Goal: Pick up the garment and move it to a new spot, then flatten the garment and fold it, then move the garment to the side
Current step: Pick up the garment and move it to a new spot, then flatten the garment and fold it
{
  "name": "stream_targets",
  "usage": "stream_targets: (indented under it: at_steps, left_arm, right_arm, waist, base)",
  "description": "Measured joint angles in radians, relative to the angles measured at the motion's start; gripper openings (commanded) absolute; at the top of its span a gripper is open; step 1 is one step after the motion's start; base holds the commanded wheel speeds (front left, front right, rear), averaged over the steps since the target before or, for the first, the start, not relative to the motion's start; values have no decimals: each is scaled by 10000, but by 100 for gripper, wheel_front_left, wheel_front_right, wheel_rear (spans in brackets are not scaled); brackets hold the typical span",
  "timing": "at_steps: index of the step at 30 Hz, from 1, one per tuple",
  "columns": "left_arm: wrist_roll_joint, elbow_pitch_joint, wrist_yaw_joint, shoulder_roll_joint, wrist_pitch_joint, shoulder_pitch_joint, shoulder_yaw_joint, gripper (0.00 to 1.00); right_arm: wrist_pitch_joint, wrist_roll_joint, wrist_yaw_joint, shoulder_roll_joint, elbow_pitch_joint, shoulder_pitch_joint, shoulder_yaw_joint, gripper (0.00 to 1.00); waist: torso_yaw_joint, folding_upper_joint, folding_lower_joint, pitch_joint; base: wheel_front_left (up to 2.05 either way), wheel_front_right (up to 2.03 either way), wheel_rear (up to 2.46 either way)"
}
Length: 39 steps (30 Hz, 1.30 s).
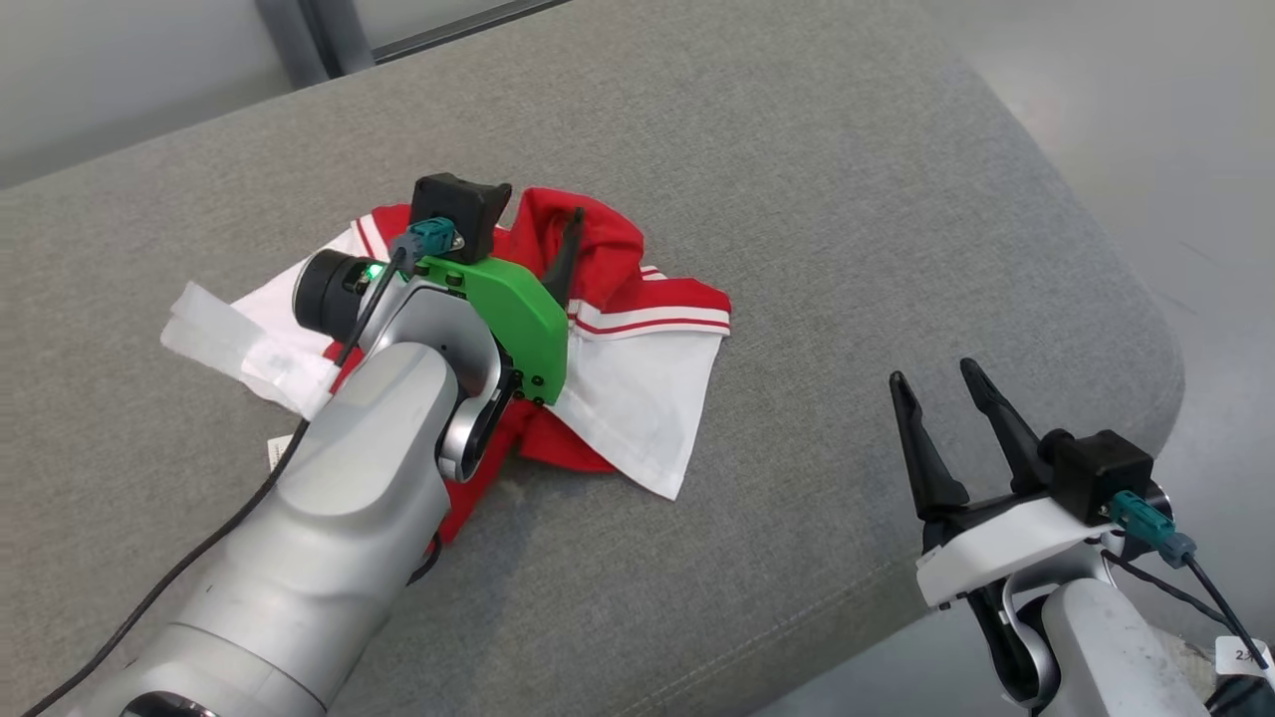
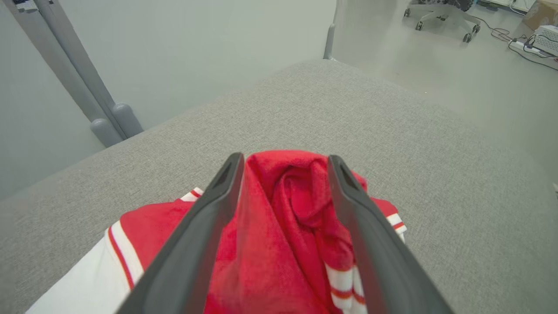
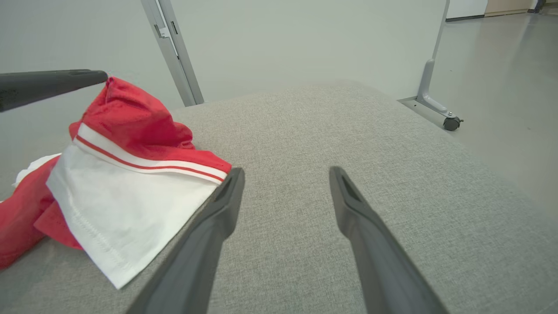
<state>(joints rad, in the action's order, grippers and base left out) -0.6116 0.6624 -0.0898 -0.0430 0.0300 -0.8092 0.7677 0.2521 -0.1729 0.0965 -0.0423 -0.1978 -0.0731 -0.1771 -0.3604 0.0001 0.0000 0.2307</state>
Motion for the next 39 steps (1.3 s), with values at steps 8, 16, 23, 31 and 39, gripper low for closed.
stream_targets:
  at_steps: [8,16,23,31,39]
  left_arm:
    - [-523,-267,-71,-82,1365,1025,-805,100]
    - [-518,-506,-192,-844,2234,2831,-1342,100]
    - [-351,-1118,-284,-1066,2232,4052,-1877,100]
    - [73,-2238,-336,-1198,2219,5012,-2592,100]
    - [389,-3216,-336,-1350,2219,5790,-3496,100]
  right_arm:
    - [0,205,4,-362,107,19,405,100]
    - [0,422,61,-552,144,433,518,100]
    - [0,771,96,-813,-272,713,230,100]
    - [0,886,119,-826,-974,849,73,100]
    - [-2,1208,121,-803,-2293,993,-316,100]
  waist:
    - [908,0,0,-300]
    - [1956,0,0,-680]
    - [2923,0,0,-1016]
    - [4069,0,0,-1305]
    - [5244,0,0,-1394]
  base:
    - [0,0,0]
    - [0,0,0]
    - [0,0,0]
    - [0,0,0]
    - [0,0,0]
